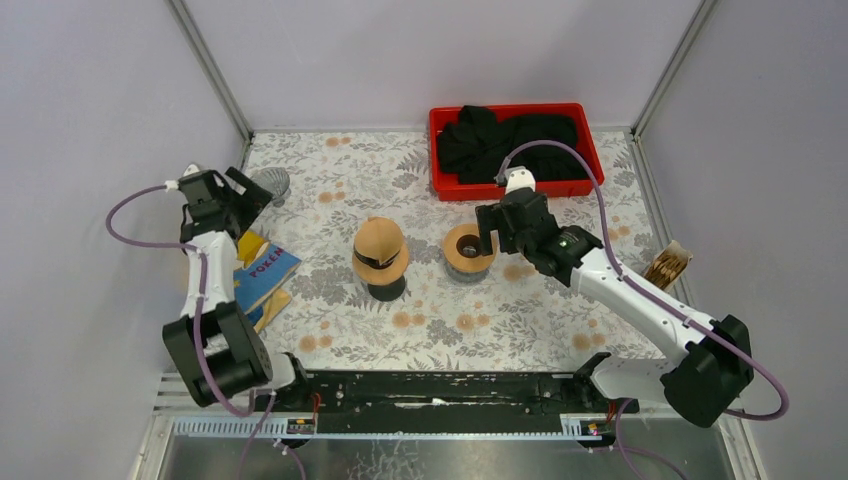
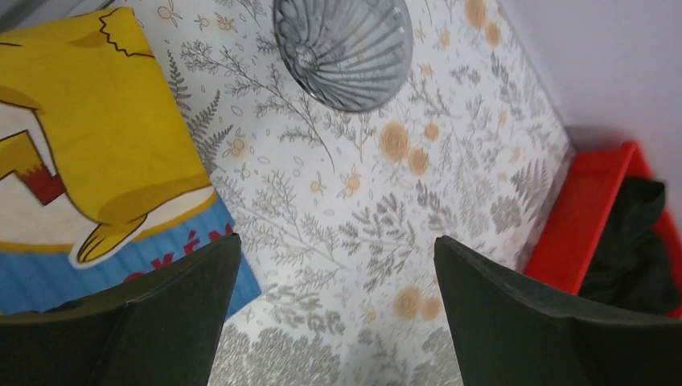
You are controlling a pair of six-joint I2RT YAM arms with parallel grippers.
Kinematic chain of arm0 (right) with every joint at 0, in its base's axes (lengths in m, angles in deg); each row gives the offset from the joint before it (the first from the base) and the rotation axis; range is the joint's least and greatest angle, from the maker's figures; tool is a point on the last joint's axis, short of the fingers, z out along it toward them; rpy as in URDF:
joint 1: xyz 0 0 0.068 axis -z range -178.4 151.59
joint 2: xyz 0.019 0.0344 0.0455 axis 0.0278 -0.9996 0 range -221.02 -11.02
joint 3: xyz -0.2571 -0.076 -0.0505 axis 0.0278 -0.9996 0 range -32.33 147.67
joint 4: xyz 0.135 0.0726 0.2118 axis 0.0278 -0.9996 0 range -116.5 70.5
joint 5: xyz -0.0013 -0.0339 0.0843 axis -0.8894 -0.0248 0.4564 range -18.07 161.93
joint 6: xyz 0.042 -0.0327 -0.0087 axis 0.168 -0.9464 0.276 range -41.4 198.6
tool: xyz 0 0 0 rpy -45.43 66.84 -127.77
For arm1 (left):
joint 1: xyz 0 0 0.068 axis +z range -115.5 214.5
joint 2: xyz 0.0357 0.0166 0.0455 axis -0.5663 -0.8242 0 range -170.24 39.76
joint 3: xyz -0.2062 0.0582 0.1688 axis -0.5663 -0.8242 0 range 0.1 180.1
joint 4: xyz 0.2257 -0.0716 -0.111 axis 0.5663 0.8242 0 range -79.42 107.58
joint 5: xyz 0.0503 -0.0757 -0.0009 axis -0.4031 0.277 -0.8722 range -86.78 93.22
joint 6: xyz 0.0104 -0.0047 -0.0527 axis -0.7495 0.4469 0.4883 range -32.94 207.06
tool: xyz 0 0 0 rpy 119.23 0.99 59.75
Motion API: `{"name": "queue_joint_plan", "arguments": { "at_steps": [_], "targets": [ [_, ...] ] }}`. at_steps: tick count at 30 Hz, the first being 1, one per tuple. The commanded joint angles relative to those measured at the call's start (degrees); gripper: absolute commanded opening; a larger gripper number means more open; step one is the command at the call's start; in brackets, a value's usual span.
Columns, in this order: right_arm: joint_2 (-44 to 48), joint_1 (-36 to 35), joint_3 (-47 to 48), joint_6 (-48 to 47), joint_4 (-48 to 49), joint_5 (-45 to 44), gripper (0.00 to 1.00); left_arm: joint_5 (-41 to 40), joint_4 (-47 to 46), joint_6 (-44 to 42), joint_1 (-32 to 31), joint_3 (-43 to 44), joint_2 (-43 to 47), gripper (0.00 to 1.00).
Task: Place the coffee filter in the dripper
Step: Place the dripper holder onto the coffee server, then pick up the coffee dripper from the center of the board.
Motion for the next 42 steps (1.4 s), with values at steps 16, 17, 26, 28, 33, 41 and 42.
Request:
{"name": "queue_joint_plan", "arguments": {
  "at_steps": [16,17,26,28,33,41,42],
  "targets": [
    [-0.2,2.2,-0.4,-2.2,4.7,-0.1,0.99,11.0,-22.5,17.9,9.3,4.0,-22.6,0.84],
    [-0.3,2.2,-0.3,-2.3,4.7,-0.1,0.99,10.3,-23.3,18.2,9.3,3.9,-23.2,0.83],
    [-1.2,2.6,-0.5,-2.6,5.2,0.0,0.99,7.0,-29.6,20.7,8.7,3.0,-27.5,0.68],
    [-1.4,2.7,-0.5,-2.6,5.2,-0.1,0.99,5.9,-30.5,20.7,7.9,3.2,-28.4,0.65],
    [-1.6,2.8,-0.5,-2.8,5.1,-0.6,0.99,3.6,-31.7,21.4,6.2,4.4,-31.1,0.60],
    [-1.9,3.1,-0.4,-3.0,4.8,-1.4,0.99,2.1,-33.6,22.2,4.7,5.7,-34.4,0.39],
    [-1.9,3.2,-0.4,-3.0,4.8,-1.4,0.99,2.2,-33.6,22.2,4.6,5.8,-34.4,0.36]
  ]
}}
